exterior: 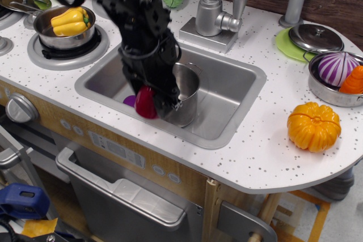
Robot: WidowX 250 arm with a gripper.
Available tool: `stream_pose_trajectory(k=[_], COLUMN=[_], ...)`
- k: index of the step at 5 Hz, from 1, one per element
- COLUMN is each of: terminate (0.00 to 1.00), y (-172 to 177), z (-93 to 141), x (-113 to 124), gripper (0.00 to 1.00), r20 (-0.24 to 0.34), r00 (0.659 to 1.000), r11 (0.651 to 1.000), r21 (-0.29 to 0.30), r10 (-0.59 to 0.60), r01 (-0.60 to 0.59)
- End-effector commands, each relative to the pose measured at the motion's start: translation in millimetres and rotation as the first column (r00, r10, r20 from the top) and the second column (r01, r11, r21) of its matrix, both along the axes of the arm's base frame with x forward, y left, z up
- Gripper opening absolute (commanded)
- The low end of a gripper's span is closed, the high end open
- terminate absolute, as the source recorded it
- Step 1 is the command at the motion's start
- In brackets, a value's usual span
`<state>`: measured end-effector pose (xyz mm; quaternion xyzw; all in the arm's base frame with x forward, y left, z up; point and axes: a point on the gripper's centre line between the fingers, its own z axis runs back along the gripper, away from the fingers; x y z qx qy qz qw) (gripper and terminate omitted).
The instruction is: Put sweet potato in pot which is in sink
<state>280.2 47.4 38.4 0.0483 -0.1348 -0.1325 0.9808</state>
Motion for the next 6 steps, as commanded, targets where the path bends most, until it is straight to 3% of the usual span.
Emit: stream_pose_trajectory(k=[1,2,3,4,6], terminate=[0.0,0.0,0.0,0.0,0.0], y=[16,31,44,49,47], z=[14,5,-6,-10,-8], x=[27,54,68,75,74], gripper=[0.0,0.0,0.0,1.0,1.0], r20=[0.099,0.129,0.14,0.144,0.148], r00=[0.988,0.971,0.962,0.954,0.944], r11=[0.993,0.98,0.971,0.963,0.954], r21=[0.03,0.031,-0.014,-0.029,-0.005], r10=[-0.12,-0.201,-0.234,-0.262,-0.295], r01=[0.117,0.198,0.238,0.269,0.299])
